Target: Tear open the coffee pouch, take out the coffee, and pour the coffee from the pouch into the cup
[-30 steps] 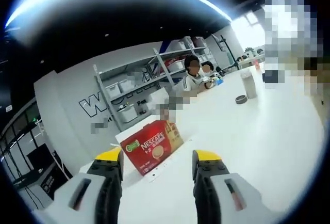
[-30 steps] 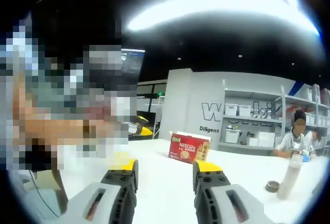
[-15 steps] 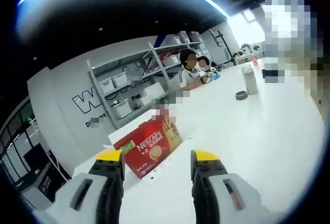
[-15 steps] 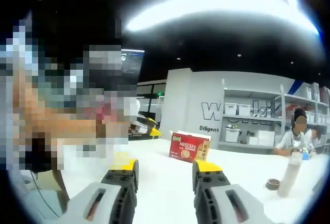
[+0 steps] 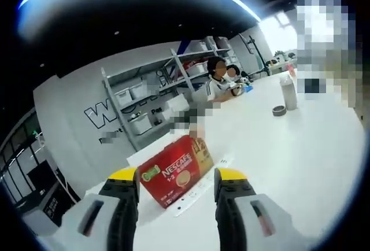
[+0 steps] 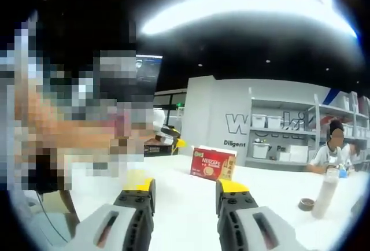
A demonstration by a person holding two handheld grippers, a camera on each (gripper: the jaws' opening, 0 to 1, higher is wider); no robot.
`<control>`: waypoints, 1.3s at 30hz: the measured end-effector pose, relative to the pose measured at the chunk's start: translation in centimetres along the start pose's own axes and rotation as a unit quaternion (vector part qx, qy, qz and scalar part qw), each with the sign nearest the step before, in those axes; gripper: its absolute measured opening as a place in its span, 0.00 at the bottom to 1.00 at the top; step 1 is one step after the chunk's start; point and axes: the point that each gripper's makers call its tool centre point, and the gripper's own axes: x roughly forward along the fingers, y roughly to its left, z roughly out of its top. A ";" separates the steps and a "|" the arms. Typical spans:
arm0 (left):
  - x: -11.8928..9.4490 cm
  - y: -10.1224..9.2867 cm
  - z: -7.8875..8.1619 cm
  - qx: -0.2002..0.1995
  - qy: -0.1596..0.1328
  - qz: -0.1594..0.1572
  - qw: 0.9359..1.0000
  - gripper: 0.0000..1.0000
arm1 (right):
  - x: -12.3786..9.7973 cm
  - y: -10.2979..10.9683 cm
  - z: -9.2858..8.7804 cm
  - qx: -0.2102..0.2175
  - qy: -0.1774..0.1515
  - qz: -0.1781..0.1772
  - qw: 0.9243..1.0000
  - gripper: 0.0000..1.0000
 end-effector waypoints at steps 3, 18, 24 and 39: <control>1.0 0.4 0.2 0.011 -0.005 0.004 1.000 0.53 | -0.1 0.2 -0.2 0.002 0.002 0.001 1.000 0.42; 5.4 2.3 -2.8 0.089 0.054 0.012 0.994 0.52 | -0.9 1.2 -0.6 0.001 0.005 0.005 1.000 0.42; 6.3 3.6 -3.6 0.049 0.069 0.014 0.996 0.53 | -1.1 1.7 -0.5 0.001 0.005 0.004 1.000 0.42; 9.1 3.3 -2.9 0.071 0.086 -0.035 0.993 0.47 | -1.3 1.8 -1.0 0.003 0.009 0.007 1.000 0.41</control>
